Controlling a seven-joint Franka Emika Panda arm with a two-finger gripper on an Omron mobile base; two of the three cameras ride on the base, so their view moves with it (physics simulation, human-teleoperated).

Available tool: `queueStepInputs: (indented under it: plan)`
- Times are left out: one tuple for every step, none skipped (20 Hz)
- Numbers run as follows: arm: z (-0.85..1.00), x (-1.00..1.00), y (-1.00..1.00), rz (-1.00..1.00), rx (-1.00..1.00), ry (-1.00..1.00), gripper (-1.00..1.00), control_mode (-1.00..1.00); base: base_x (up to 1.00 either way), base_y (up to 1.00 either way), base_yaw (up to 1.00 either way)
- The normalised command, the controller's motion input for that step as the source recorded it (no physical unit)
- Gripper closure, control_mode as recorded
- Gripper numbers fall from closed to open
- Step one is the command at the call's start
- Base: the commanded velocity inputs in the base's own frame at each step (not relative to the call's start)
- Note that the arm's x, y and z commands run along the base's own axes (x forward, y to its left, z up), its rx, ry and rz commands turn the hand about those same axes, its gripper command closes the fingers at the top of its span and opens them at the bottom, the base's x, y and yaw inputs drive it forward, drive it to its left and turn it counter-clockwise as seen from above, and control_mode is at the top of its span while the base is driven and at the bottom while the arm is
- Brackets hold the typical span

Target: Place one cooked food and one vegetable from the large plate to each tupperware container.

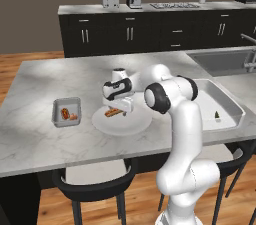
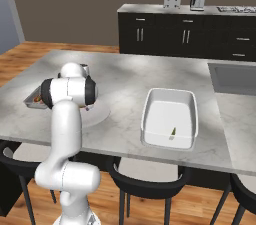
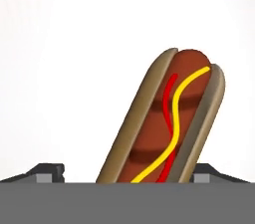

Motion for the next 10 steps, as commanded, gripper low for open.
queueStepInputs:
  plan:
    - [0.00,0.00,0.19,0.00,0.00,0.00,-1.00,-1.00,0.00,0.00,0.00]
    - [0.00,0.00,0.22,0.00,0.00,0.00,-1.00,-1.00,0.00,0.00,0.00]
    - [0.00,0.00,0.22,0.00,0.00,0.00,1.00,-1.00,0.00,0.00,0.00]
    - [0.00,0.00,0.24,0.00,0.00,0.00,1.00,-1.00,0.00,0.00,0.00]
    - [0.00,0.00,0.24,0.00,0.00,0.00,1.00,-1.00,0.00,0.00,0.00]
    - [0.00,0.00,0.20,0.00,0.00,0.00,1.00,-1.00,0.00,0.00,0.00]
    - [0.00,0.00,0.20,0.00,0.00,0.00,1.00,-1.00,0.00,0.00,0.00]
    - [0.00,0.00,0.19,0.00,0.00,0.00,1.00,-1.00,0.00,0.00,0.00]
    - [0.00,0.00,0.17,0.00,0.00,-0.02,1.00,-1.00,0.00,0.00,0.00]
    - [0.00,0.00,0.16,0.00,0.00,-0.05,1.00,-1.00,0.00,0.00,0.00]
